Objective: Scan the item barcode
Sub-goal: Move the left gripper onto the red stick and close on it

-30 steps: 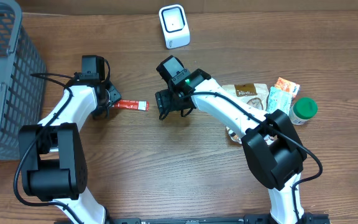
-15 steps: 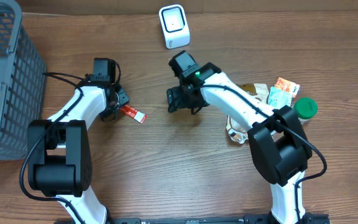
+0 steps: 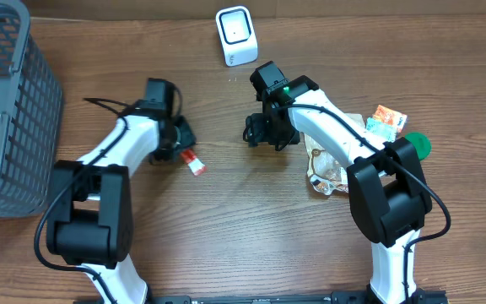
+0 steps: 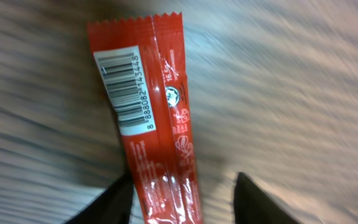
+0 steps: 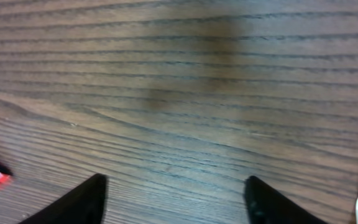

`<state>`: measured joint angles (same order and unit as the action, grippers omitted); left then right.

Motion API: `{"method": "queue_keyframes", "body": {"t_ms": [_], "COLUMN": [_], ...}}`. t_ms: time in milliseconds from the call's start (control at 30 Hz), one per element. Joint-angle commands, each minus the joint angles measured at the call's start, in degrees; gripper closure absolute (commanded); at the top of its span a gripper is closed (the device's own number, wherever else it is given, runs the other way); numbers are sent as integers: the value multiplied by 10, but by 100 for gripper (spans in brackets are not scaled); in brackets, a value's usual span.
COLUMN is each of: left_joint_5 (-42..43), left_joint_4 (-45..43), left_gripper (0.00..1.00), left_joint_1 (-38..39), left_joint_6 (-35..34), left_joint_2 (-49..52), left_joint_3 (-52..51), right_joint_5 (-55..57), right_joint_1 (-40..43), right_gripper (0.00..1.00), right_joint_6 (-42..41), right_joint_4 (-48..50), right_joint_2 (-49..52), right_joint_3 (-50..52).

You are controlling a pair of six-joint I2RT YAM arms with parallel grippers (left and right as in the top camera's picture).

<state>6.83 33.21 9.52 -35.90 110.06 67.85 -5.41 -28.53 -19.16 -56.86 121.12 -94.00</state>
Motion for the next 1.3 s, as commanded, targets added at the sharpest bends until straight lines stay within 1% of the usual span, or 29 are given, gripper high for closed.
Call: {"method": "queue_keyframes", "body": {"t_ms": [0, 167, 333, 367, 433, 533, 567, 600, 667, 767, 900, 1067, 1167, 1267], "left_joint_5": [31, 33, 63, 69, 80, 77, 74, 65, 32, -26, -65, -87, -87, -87], "left_joint_4": [18, 30, 41, 41, 45, 70, 82, 101, 141, 183, 186, 156, 136, 115], "left_gripper": [52, 55, 61, 63, 65, 61, 58, 53, 47, 43, 38, 39, 37, 43], "left_joint_1": [39, 81, 118, 123, 133, 138, 138, 136, 132, 122, 108, 82, 69, 60], "left_joint_6": [-11, -44, -44, -44, -43, -41, -36, -32, -28, -28, -28, -28, -26, -26], "left_joint_2": [36, 36, 36, 36, 36, 34, 34, 34, 34, 34, 34, 37, 41, 41], "left_joint_3": [-18, -18, -18, -18, -13, 8, 19, 35, 72, 127, 162, 162, 157, 147], "right_joint_5": [-2, -2, -2, -2, -2, -2, -2, -2, -2, -8, -26, -26, -26, -26], "right_joint_1": [6, 14, 28, 29, 30, 30, 30, 30, 30, 28, 22, 15, 15, 15], "right_gripper": [33, 33, 33, 33, 33, 33, 33, 33, 33, 33, 33, 32, 32, 32], "right_joint_6": [1, 1, 1, 1, 1, 1, 1, 1, 1, 0, -1, -1, -1, -1], "right_joint_4": [-7, -18, -32, -33, -35, -35, -35, -35, -34, -29, -20, -16, -13, -13], "right_joint_2": [-13, -13, -13, -13, -13, -13, -13, -13, -13, -13, -13, -13, -13, -13], "right_joint_3": [3, 3, 3, 3, 3, 3, 3, 3, 3, 3, 3, 3, 3, 3]}}
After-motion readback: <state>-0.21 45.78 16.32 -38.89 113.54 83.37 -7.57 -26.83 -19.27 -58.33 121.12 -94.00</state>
